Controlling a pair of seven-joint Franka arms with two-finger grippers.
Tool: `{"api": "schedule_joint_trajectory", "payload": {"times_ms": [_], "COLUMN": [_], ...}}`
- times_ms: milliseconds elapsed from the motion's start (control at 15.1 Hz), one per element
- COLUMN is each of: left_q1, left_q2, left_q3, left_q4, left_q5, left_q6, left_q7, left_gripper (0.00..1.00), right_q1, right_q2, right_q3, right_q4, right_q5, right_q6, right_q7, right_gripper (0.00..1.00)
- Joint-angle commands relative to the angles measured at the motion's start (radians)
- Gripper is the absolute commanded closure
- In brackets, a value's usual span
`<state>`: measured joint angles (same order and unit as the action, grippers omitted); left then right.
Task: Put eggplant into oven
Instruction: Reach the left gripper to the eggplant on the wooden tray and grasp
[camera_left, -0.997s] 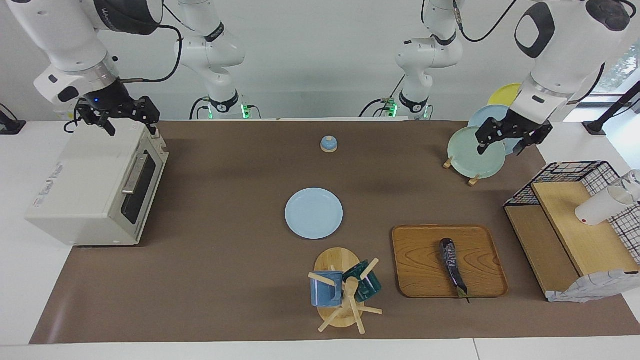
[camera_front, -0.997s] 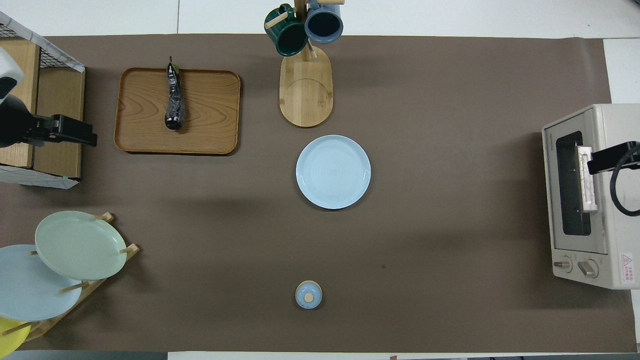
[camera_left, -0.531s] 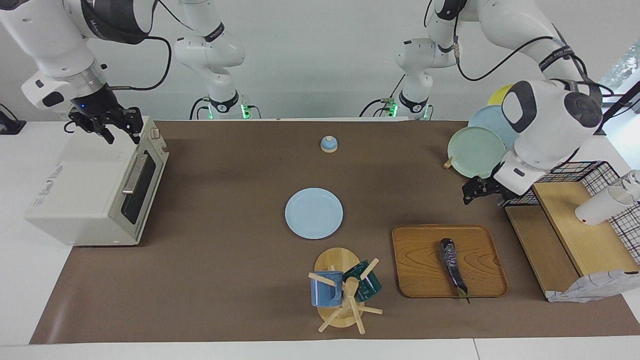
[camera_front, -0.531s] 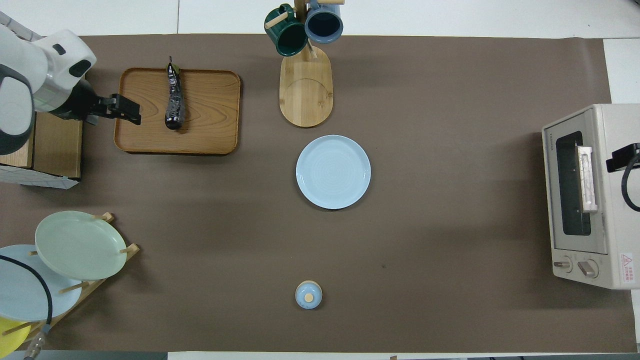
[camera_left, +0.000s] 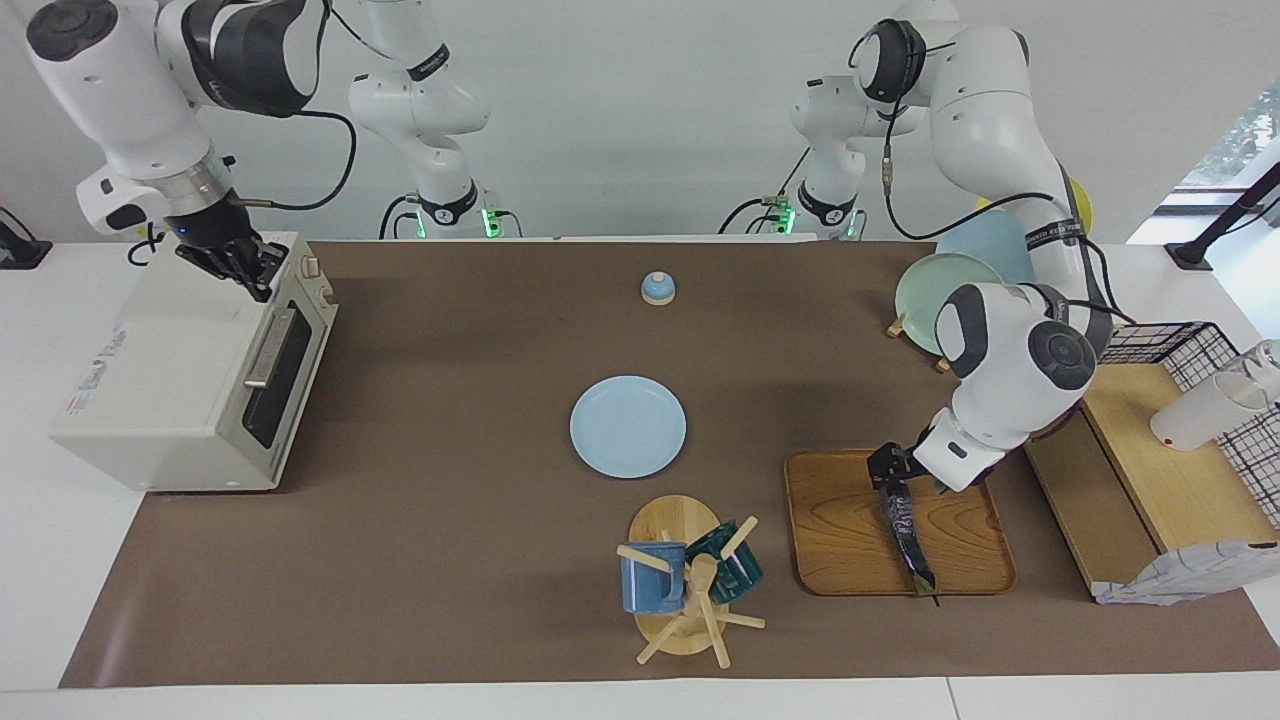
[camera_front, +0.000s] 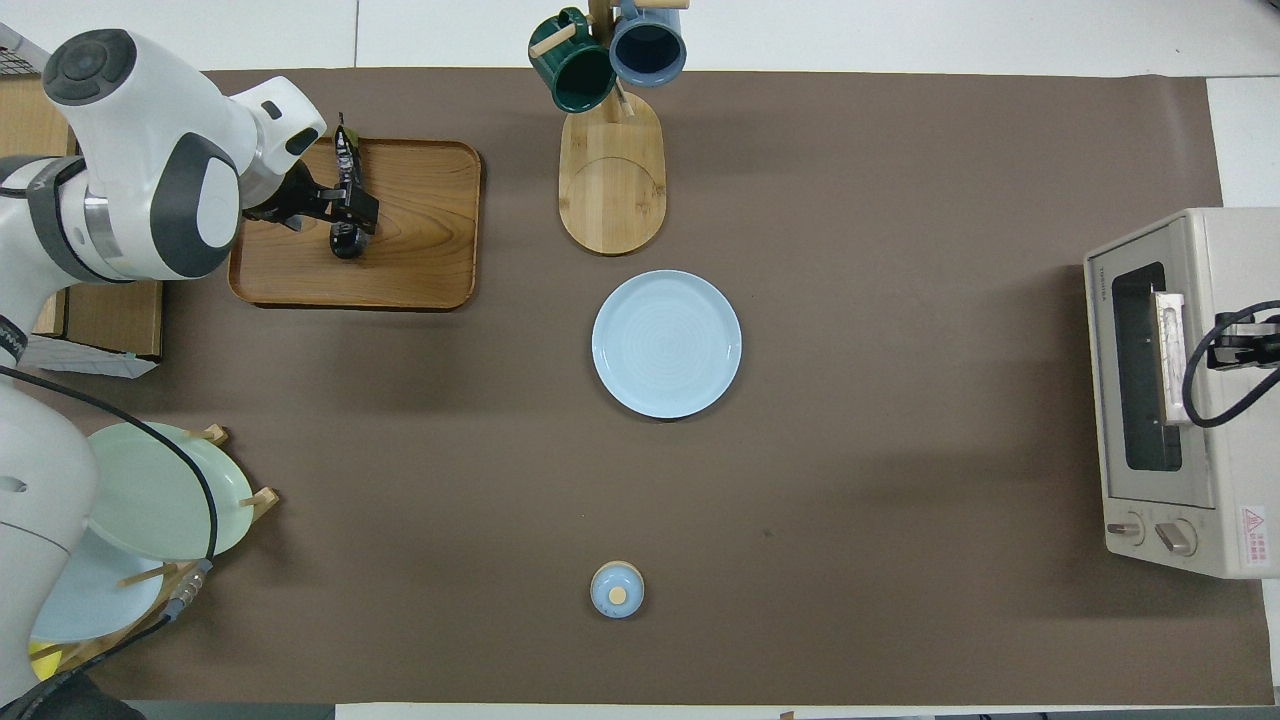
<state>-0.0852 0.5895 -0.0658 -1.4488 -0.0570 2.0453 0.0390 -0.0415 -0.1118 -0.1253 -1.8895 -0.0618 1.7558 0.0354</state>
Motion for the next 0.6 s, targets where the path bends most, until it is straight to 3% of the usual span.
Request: {"api": "schedule_joint_trajectory", "payload": {"times_ms": [0,531], "left_q1": [-0.01,-0.018], "left_q2": [0.016,0.006], "left_q3": [0.012,0.015], "left_q4": [-0.01,-0.107], "left_q5": [-0.004,-0.003], "left_q6": [0.087,0.164], "left_q7": [-0.004,-0.005], "left_gripper": [0.0,0.0], "right_q1": [-0.015,-0.024], "right_q2": [-0.022,0.044], "right_q3": [0.007,0.007], "right_q4": [-0.077,-0.128], "right_q5": [-0.023,-0.076], "right_q6": [0.063,0.18], "right_q7": [0.041,0.024], "right_gripper": [1.0,1.0]}}
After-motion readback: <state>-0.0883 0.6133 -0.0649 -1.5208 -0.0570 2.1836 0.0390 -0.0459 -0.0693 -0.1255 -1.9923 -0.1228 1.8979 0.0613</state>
